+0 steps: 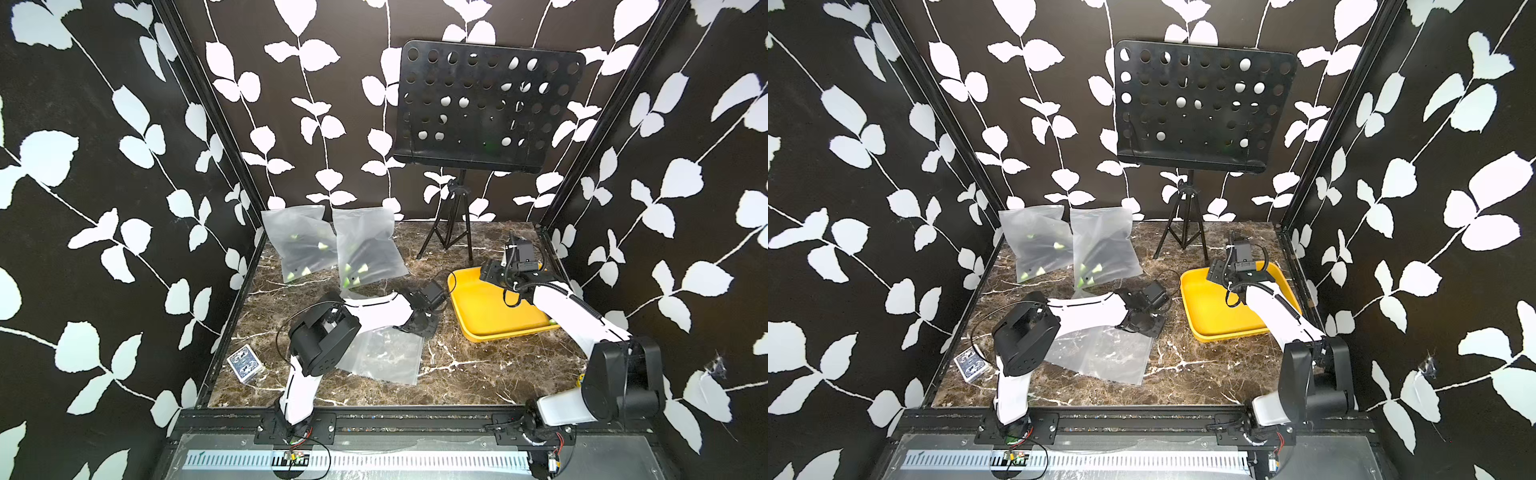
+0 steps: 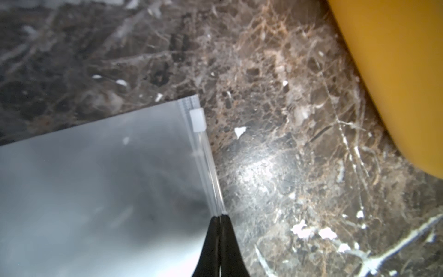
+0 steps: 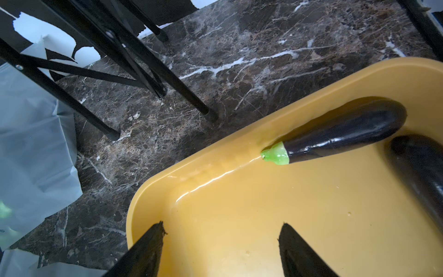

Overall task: Place the eggplant in a zip-top bag and seal the zipper
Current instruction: Open the zipper of the food storage bag at the center of the board.

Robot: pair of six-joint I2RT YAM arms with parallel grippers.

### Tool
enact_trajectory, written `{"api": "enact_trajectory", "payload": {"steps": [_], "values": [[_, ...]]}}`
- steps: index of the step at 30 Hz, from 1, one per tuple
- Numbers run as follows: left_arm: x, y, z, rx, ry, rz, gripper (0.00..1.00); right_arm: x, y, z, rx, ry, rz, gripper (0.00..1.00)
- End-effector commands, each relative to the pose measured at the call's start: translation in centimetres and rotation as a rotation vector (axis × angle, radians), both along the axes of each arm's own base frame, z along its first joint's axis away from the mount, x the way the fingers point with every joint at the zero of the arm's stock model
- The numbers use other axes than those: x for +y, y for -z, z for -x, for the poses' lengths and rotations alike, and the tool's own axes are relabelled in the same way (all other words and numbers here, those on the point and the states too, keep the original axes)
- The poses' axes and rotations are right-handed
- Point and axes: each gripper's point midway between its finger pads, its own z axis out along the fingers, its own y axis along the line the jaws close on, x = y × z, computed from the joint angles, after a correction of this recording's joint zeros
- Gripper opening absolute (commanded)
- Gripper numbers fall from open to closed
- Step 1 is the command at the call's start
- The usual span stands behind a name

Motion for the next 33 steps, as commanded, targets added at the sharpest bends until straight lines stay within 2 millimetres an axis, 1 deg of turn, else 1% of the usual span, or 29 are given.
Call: {"api": "enact_trajectory", "payload": {"steps": [1, 3, 6, 11, 13, 15, 19, 23, 25, 29, 30, 33], "values": [[-0.1, -2.8, -0.2, -0.019, -0.018, 0.078, 0.0, 1.0, -0.3, 0.7, -0.005, -0.044, -0.002, 0.74], [-0.1, -3.3, -0.3, -0.022, -0.021, 0.097, 0.0, 2.0, -0.2, 1.0, 0.001, -0.081, -0.014, 0.74], [0.2, -4.4, -0.8, -0.042, -0.035, 0.126, 0.0, 4.6, 0.1, 1.7, 0.02, -0.171, -0.061, 0.74], [1.7, -7.5, -2.4, -0.125, -0.079, 0.168, 0.0, 8.4, 0.3, 3.7, 0.043, -0.302, -0.146, 0.73], [2.4, -8.7, -2.9, -0.167, -0.085, 0.168, 0.0, 10.7, 0.1, 4.8, 0.046, -0.38, -0.217, 0.7], [2.9, -9.2, -3.1, -0.185, -0.09, 0.163, 0.0, 13.0, 0.0, 5.8, 0.05, -0.439, -0.301, 0.67], [4.0, -10.0, -3.8, -0.206, -0.115, 0.168, 0.0, 15.6, 0.3, 7.3, 0.07, -0.481, -0.398, 0.57], [4.1, -10.5, -4.3, -0.205, -0.114, 0.193, 0.0, 19.0, 0.3, 8.6, 0.073, -0.552, -0.497, 0.52], [3.9, -10.4, -4.3, -0.201, -0.11, 0.197, 0.0, 19.8, 0.3, 8.6, 0.065, -0.542, -0.526, 0.47], [3.7, -10.3, -4.5, -0.195, -0.115, 0.215, 0.0, 20.6, 0.4, 8.7, 0.056, -0.53, -0.55, 0.39], [3.6, -10.2, -4.5, -0.191, -0.113, 0.22, 0.0, 20.7, 0.7, 8.6, 0.064, -0.525, -0.543, 0.36], [3.4, -10.4, -4.5, -0.185, -0.114, 0.238, 0.0, 21.3, 1.5, 8.2, 0.076, -0.522, -0.554, 0.34]]}}
